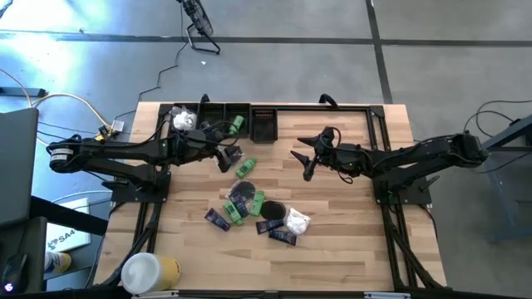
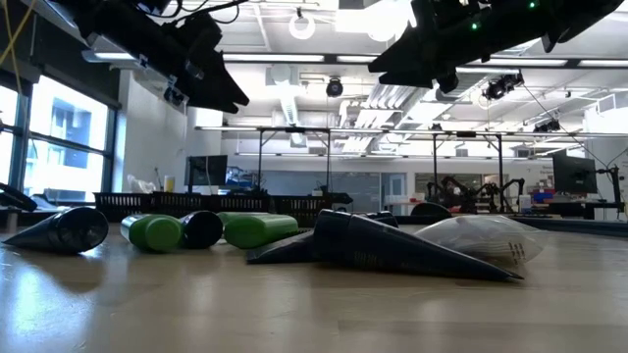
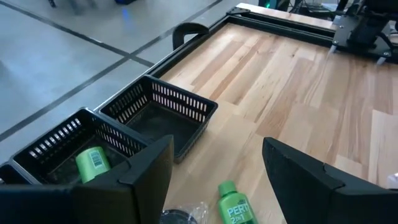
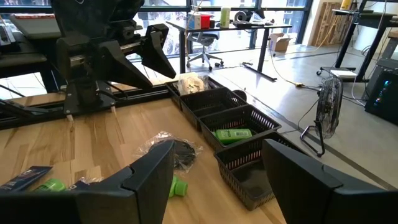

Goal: Pick & Place Travel size toiletries
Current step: Put the shampoo into the middle right black bin

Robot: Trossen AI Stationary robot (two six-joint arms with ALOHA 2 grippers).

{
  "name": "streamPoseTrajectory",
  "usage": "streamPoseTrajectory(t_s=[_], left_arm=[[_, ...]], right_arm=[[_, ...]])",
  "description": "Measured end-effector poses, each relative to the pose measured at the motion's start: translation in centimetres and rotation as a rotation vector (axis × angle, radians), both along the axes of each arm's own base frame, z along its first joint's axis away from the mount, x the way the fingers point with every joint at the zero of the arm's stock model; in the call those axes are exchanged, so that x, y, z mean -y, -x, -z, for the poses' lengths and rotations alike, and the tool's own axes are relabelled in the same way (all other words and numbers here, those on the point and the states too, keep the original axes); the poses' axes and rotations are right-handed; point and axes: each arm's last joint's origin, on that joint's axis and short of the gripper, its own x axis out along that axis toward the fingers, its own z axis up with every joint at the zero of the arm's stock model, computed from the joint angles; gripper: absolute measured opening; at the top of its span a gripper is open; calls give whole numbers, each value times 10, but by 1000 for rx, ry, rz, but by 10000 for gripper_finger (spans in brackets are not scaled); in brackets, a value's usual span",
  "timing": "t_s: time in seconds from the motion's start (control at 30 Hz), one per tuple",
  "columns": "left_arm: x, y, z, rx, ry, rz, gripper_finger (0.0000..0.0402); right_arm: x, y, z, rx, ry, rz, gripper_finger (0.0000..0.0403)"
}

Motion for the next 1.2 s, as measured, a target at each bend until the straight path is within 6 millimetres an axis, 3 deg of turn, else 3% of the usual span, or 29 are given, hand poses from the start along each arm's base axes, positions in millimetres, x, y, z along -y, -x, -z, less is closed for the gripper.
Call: streamPoseTrajectory(t_s=[0.37,0.5,0.67,0.93,1.2], left_arm=[[-1,-11,5,11,4,31,242],[-1,-13,9,-7,6,32,242],[-2,-14,10,-10,6,32,242],[-2,-14,10,-5,6,32,242],[-2,-15,6,35,2,31,242]], right_arm=[[-1,0,2,-41,41,-16,227],[-3,-1,2,-44,33,-96,194],[-3,3,4,-95,51,-125,122],[-3,35,-17,-106,16,-135,11],[-4,70,-31,-123,-4,-197,4]])
